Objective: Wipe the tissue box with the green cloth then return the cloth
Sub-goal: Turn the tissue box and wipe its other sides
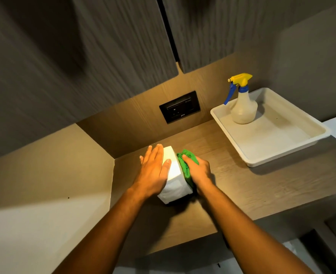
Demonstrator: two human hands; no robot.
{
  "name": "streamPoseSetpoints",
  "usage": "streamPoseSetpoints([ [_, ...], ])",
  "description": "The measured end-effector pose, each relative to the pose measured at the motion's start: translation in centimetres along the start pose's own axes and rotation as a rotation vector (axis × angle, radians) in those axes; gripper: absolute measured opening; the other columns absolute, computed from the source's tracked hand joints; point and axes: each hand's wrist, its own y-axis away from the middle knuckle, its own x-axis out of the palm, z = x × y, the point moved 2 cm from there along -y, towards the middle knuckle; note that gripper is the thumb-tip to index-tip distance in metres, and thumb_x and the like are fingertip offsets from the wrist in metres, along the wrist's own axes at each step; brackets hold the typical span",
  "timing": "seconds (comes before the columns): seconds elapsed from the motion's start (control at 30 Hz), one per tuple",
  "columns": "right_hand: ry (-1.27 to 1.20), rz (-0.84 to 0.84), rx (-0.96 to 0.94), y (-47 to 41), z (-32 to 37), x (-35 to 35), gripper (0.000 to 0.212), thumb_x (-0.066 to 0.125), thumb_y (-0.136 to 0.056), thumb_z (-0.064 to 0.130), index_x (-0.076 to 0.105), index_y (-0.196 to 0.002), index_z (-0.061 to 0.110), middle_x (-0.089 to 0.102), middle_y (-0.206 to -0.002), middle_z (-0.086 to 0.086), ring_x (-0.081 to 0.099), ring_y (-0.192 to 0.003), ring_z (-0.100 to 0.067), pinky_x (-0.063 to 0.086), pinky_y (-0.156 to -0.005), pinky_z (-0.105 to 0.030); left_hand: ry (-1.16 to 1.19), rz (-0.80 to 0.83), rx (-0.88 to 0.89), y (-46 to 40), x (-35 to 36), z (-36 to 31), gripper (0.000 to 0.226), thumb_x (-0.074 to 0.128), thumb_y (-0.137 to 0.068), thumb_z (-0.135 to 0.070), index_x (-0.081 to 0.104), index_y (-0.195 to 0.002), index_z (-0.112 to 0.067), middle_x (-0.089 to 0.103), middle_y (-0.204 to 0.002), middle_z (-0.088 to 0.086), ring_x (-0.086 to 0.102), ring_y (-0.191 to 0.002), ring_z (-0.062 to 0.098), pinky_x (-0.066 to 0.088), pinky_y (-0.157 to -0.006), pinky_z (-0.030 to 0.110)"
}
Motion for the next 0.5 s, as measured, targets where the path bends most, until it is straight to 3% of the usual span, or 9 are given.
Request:
streamPoseSetpoints([
  [0.13, 0.021, 0.020, -0.082, -0.6, 2.4, 1.7, 0.012, 0.071, -0.087, 0.038, 0.071, -0.082, 0.027, 0.073, -0.080, 0.000, 0.072, -0.080, -0.022, 0.061, -0.071, -0.036, -0.023, 0.010, -0.018, 0.1, -0.1, -0.2, 0.074, 0.015, -0.095, -0.057, 0.004, -0.159, -0.021, 0.001, -0.168, -0.002, -0.008, -0.153, 0.017, -0.009, -0.122, 0.049],
  [0.3, 0.029, -0.005, -0.191, 1.6, 2.2, 0.6, 0.016, 0.072, -0.087, 0.033, 0.068, -0.072, 0.031, 0.073, -0.080, 0.001, 0.071, -0.083, -0.023, 0.059, -0.074, -0.040, -0.022, 0.011, -0.013, 0.4, -0.4, -0.7, 0.071, 0.014, -0.097, -0.055, 0.004, -0.159, -0.020, 0.002, -0.168, 0.000, -0.007, -0.153, 0.019, -0.007, -0.122, 0.049],
  [0.5, -0.029, 0.038, -0.180, 2.6, 4.6, -1.1, 0.014, 0.075, -0.084, 0.035, 0.078, -0.083, 0.021, 0.078, -0.086, -0.007, 0.073, -0.088, -0.029, 0.059, -0.077, -0.042, -0.035, 0.027, -0.013, 0.7, -1.2, -1.1, 0.067, 0.017, -0.102, -0.052, 0.003, -0.159, -0.017, 0.000, -0.168, 0.001, -0.009, -0.153, 0.018, -0.007, -0.122, 0.046],
])
